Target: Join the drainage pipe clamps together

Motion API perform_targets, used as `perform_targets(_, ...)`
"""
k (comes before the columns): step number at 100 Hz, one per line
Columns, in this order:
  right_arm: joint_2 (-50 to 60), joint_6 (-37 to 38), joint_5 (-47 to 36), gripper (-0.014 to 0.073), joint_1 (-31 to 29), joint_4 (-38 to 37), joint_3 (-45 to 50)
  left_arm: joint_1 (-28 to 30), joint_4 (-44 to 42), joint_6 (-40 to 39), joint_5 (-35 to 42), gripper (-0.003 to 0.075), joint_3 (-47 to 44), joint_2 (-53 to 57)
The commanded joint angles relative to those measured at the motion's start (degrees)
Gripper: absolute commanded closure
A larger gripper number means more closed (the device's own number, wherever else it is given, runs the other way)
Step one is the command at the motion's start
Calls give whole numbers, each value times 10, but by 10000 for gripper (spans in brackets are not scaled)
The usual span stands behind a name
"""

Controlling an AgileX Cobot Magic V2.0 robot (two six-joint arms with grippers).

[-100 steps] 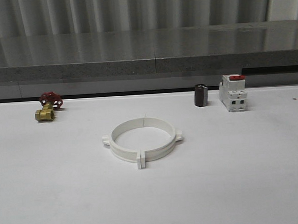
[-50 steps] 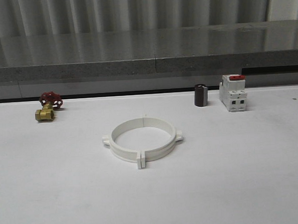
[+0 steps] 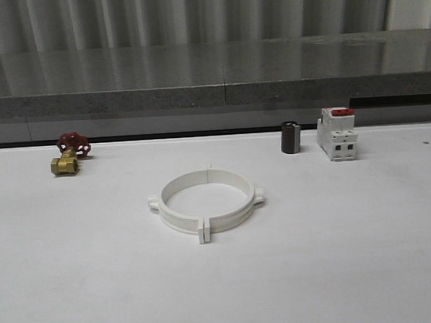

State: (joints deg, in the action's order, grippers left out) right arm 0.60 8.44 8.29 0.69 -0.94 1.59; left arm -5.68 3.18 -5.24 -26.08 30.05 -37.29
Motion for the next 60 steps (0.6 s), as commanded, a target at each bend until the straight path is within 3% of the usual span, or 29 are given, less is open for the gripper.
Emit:
perform_targets(1,11,-5,-48,712,-3,-1,-9,1,5,1,39,740,15,-3)
perform_targets(30,11,-5,-48,712,-3,-1,-9,1,-14,1,49,740,12,-1)
perform_targets(60,11,-5,-48,712,-3,-1,-9,2,-56,1,261,740,-111,94)
